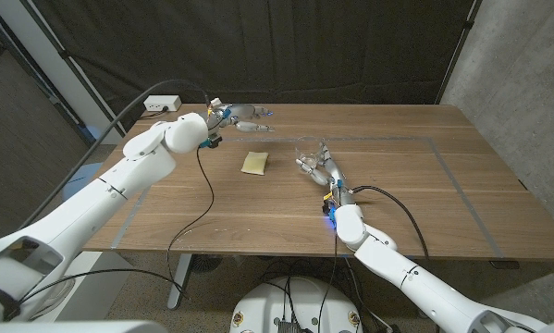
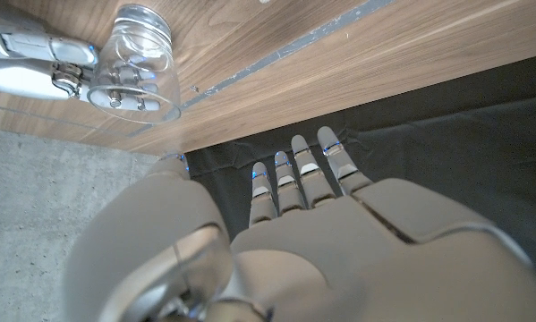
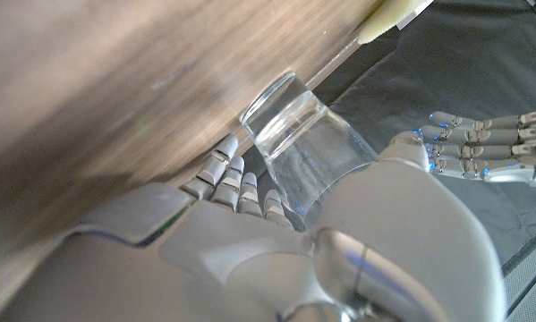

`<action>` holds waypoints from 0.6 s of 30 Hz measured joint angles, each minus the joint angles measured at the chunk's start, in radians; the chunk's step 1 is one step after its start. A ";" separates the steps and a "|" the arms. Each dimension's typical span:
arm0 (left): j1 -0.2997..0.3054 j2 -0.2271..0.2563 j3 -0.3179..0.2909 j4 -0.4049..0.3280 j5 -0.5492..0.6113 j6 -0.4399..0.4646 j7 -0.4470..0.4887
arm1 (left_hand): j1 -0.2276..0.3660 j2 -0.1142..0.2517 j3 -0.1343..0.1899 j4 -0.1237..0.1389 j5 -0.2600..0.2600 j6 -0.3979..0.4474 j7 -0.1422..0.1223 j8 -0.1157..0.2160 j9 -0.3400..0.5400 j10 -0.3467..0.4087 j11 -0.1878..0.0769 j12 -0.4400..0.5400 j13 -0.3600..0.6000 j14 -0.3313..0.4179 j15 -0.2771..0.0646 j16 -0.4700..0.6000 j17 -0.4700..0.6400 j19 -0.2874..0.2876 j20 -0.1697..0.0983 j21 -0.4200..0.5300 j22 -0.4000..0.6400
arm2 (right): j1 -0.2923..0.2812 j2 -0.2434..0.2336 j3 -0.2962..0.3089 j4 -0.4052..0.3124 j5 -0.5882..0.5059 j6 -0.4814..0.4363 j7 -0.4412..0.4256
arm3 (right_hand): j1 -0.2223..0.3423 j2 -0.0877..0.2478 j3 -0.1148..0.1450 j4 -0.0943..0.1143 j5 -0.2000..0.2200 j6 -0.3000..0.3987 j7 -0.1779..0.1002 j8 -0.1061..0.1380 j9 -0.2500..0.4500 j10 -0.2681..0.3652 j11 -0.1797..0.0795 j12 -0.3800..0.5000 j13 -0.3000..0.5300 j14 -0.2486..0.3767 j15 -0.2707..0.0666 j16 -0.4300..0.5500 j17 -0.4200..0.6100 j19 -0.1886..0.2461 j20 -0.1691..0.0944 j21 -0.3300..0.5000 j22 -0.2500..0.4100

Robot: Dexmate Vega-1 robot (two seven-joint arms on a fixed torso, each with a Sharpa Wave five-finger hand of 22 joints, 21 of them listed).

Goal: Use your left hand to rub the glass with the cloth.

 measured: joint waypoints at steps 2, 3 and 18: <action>0.012 -0.001 -0.010 0.000 -0.011 0.000 0.024 | 0.000 0.000 -0.004 0.004 0.000 -0.008 -0.008 -0.005 0.000 -0.004 0.004 0.000 0.000 -0.016 0.010 -0.005 -0.002 -0.010 0.010 -0.011 0.000 | -0.003 -0.003 0.006 -0.003 0.004 0.007 -0.002 | -0.022 -0.001 -0.011 0.011 0.000 0.018 -0.002 0.007 0.000 0.014 0.000 0.008 0.000 0.001 0.001 0.005 -0.003 0.002 0.008 0.000 0.001; 0.012 -0.001 -0.010 0.000 -0.020 0.000 0.045 | 0.000 0.000 -0.007 0.007 -0.001 -0.011 -0.011 -0.005 0.000 -0.009 0.009 0.000 0.000 -0.025 0.014 -0.008 -0.004 -0.014 0.014 -0.014 0.000 | -0.005 -0.005 0.010 -0.004 0.004 0.007 -0.002 | -0.030 0.000 -0.015 0.015 0.000 0.025 -0.002 0.007 0.000 0.017 0.001 0.008 -0.002 0.005 0.004 0.007 -0.005 0.003 0.009 0.000 0.001; 0.173 -0.051 -0.150 0.013 -0.175 -0.046 0.279 | -0.079 0.025 -0.032 0.023 -0.024 -0.098 -0.065 -0.016 0.000 -0.125 0.016 -0.012 -0.004 -0.166 0.054 -0.021 -0.023 -0.066 0.044 -0.067 0.000 | -0.024 -0.015 0.057 -0.021 0.055 0.131 -0.025 | -0.134 0.014 -0.059 0.059 0.008 0.120 -0.010 0.026 0.000 0.109 -0.009 0.041 -0.013 0.042 0.002 0.015 -0.040 0.071 -0.071 -0.011 -0.003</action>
